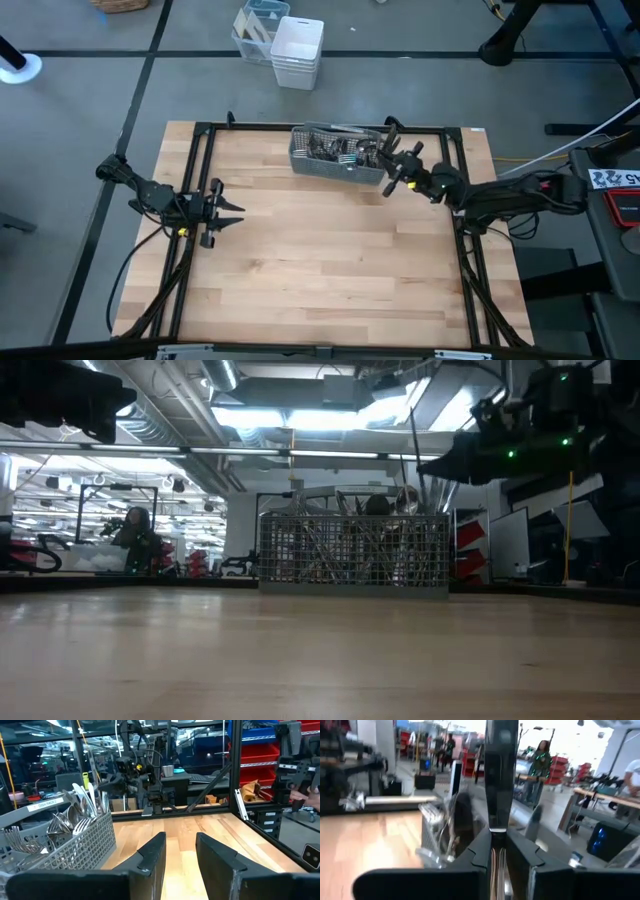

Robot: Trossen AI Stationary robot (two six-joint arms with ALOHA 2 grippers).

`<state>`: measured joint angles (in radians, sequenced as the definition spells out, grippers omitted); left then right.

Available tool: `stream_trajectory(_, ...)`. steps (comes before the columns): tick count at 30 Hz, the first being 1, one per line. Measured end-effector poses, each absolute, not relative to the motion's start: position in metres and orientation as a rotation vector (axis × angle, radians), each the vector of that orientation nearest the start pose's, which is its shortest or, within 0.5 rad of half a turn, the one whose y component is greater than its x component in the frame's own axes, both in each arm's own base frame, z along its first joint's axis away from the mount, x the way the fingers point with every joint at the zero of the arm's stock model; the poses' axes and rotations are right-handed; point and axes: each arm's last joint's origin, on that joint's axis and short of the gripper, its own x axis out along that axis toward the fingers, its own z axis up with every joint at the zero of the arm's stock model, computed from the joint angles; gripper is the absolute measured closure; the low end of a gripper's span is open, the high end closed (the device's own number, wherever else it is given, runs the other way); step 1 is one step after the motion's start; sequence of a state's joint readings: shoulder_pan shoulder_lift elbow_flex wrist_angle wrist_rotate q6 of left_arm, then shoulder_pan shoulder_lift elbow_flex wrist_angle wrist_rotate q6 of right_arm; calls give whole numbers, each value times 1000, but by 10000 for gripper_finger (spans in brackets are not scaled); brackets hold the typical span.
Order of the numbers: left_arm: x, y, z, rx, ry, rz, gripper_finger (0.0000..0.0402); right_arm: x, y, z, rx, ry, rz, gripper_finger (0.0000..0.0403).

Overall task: Sort silverware
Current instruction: Put the knife into the silverware rack

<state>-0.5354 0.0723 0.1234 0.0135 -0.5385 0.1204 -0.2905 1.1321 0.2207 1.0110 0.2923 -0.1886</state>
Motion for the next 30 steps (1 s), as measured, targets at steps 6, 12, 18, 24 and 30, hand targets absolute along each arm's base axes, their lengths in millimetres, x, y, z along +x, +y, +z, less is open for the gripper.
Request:
stream_trajectory(6,86,-34,201,87,-55,6,302,198,-68,176,-178,59,-583,361)
stream_trajectory(12,86,-34,201,87,-55,6,302,201,-69,165,-132,110,-587,344)
stream_trajectory(18,86,-33,201,87,-55,8,302,200,-69,163,-134,139,-613,311)
stream_trajectory(24,86,-31,201,80,-49,82,302,200,-69,161,-117,150,-613,261)
stream_trajectory(30,85,-29,201,96,-41,151,302,200,-69,161,-105,152,-612,219)
